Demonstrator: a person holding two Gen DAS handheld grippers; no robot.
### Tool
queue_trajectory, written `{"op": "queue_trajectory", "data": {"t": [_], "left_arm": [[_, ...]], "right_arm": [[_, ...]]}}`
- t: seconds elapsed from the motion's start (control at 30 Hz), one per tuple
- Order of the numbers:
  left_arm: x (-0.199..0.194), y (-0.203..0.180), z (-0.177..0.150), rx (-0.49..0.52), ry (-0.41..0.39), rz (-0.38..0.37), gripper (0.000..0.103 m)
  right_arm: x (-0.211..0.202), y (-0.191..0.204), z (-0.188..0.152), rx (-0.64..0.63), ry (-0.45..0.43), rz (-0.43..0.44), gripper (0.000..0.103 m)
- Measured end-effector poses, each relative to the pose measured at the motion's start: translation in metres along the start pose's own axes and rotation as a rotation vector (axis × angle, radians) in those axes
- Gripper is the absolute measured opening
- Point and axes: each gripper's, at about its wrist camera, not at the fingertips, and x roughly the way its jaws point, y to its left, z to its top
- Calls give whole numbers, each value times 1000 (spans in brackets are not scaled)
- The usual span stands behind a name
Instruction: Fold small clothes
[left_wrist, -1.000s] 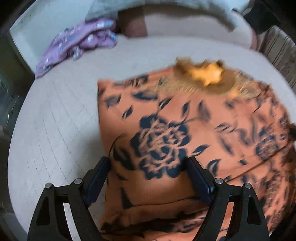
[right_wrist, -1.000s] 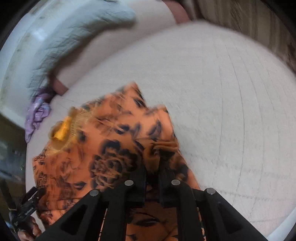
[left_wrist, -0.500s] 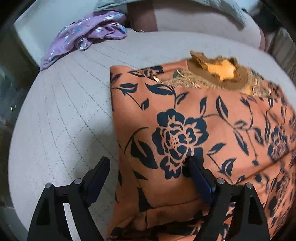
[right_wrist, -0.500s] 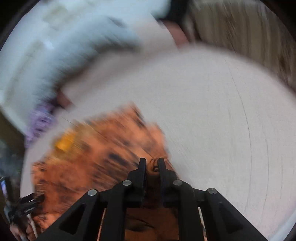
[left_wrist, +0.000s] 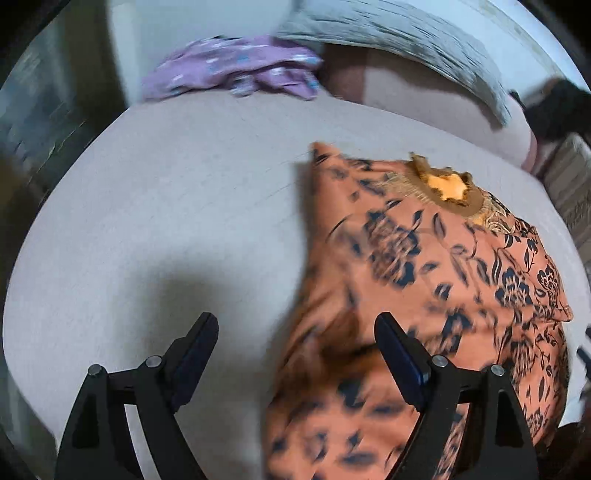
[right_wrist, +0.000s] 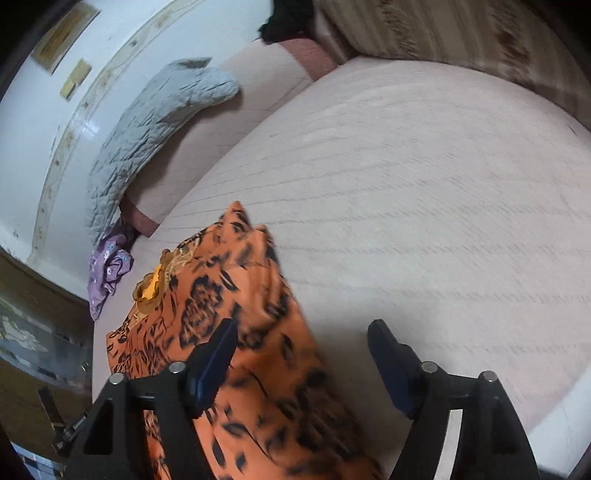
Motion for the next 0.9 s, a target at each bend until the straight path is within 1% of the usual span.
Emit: {"op": "queue_trajectory", "data": {"t": [0.1, 0.2, 0.27, 0.33, 0.4, 0.47, 0.5, 0.53, 0.57, 0.6, 0.63, 0.67, 0.7, 0.77, 0.83, 0.87, 0.9], "left_arm": [[-4, 24, -32, -107, 50, -25, 87], [-11, 36, -65, -157, 81, -16, 87], [-18, 36, -88, -159, 90, -9, 87], [-23, 28, -106, -126, 102, -5, 87], [-23, 16, -122, -77, 136, -2, 87], [-26, 4, -132, -37, 139, -11, 78], [-28, 0, -134, -19, 135, -4, 68], [-29, -4, -135, -2, 129, 0, 58], [-31, -9, -135, 14, 125, -8, 52], [-32, -12, -135, 25, 120, -20, 34], [-34, -15, -135, 34, 116, -30, 16], [-35, -19, -134, 41, 110, -37, 12], [-35, -22, -132, 41, 111, -50, 11], [-33, -22, -125, 18, 117, -83, 10], [-37, -16, -122, -27, 113, -139, 10], [-38, -14, -121, -36, 114, -155, 10], [-38, -13, -120, -31, 121, -156, 11]], "right_arm": [[-6, -18, -15, 12, 54, 29, 76], [-3, -26, -37, 1, 131, 42, 76], [-6, -27, -57, -30, 166, 29, 76], [-10, -23, -75, -79, 182, 11, 76], [-11, -14, -93, -147, 193, -47, 75], [-9, -5, -106, -211, 205, -102, 73], [-7, -3, -113, -243, 208, -134, 64], [-7, 5, -121, -299, 204, -189, 59], [-8, 10, -126, -335, 197, -204, 46], [-10, 16, -129, -367, 199, -201, 23], [-12, 23, -132, -394, 209, -193, 15], [-14, 28, -133, -413, 210, -200, 12], [-16, 30, -132, -414, 214, -192, 11], [-25, 29, -123, -358, 217, -109, 10], [-41, 26, -109, -290, 181, 0, 10], [-46, 25, -103, -273, 166, 27, 10], [-52, 23, -97, -258, 154, 43, 10]]}}
